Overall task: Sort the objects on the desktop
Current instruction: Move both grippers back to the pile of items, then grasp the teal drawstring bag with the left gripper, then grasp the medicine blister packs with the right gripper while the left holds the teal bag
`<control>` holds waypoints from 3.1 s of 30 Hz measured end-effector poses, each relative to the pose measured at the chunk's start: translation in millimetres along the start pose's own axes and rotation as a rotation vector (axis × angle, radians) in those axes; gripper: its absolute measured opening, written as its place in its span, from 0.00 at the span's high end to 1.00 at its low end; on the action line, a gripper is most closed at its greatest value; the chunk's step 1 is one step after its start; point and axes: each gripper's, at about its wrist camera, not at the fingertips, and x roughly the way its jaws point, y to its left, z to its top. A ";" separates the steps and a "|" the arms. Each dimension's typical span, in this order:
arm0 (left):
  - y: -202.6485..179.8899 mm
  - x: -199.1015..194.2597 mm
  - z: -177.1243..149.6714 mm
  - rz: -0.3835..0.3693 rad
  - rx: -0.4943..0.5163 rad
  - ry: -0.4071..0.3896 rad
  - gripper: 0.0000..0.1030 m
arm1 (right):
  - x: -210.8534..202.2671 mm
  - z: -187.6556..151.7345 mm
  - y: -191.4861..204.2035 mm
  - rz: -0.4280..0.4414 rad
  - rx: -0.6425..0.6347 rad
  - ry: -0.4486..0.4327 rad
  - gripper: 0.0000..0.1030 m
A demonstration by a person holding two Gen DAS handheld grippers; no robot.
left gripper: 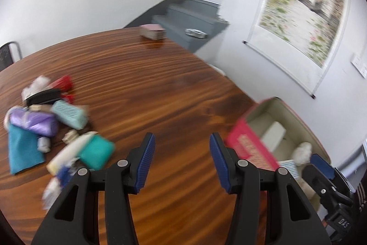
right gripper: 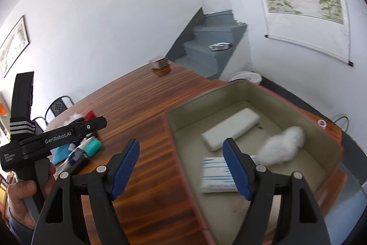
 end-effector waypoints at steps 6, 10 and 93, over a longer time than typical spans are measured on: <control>63.3 -12.2 -6.2 0.115 -0.077 -0.008 0.48 | 20.3 -3.9 34.3 0.064 -0.037 0.042 0.23; 106.8 -20.7 -12.8 0.171 -0.134 -0.007 0.48 | 37.7 -6.2 58.4 0.111 -0.062 0.083 0.22; 239.6 -83.5 -78.7 0.339 -0.306 -0.042 0.64 | 174.9 -54.1 265.0 0.358 -0.474 0.406 0.22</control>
